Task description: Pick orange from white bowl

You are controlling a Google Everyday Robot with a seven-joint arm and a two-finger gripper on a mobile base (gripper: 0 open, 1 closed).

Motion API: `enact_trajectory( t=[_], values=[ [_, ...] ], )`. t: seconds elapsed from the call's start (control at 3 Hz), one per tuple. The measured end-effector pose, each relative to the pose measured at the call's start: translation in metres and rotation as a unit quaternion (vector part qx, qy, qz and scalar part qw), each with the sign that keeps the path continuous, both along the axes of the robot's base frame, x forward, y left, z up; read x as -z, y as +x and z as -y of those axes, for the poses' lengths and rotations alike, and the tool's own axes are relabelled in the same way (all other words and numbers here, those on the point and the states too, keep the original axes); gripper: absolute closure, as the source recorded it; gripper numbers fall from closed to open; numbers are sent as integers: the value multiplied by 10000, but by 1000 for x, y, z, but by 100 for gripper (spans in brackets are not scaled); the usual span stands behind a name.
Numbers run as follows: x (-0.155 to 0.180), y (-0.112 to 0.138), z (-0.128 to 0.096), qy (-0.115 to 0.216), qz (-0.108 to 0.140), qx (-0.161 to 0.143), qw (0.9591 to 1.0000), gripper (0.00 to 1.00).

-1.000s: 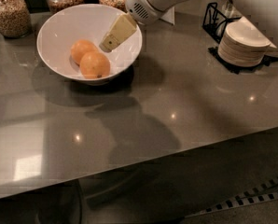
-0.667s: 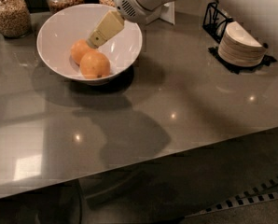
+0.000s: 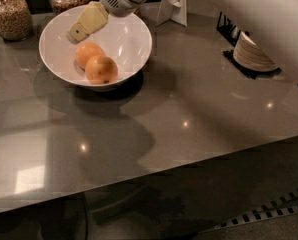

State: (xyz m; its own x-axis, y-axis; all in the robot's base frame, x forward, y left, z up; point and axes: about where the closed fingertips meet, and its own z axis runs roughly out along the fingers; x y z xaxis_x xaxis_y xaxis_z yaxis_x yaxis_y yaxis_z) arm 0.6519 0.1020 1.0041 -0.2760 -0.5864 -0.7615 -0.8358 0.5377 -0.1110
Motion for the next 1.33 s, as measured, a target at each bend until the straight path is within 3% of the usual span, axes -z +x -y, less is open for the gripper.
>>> enact_trajectory(
  t=[0.67, 1.33],
  values=[
    [19, -13, -8, -76, -742, 397, 9964, 37],
    [52, -25, -18, -83, -1447, 495, 9882, 35]
  ],
)
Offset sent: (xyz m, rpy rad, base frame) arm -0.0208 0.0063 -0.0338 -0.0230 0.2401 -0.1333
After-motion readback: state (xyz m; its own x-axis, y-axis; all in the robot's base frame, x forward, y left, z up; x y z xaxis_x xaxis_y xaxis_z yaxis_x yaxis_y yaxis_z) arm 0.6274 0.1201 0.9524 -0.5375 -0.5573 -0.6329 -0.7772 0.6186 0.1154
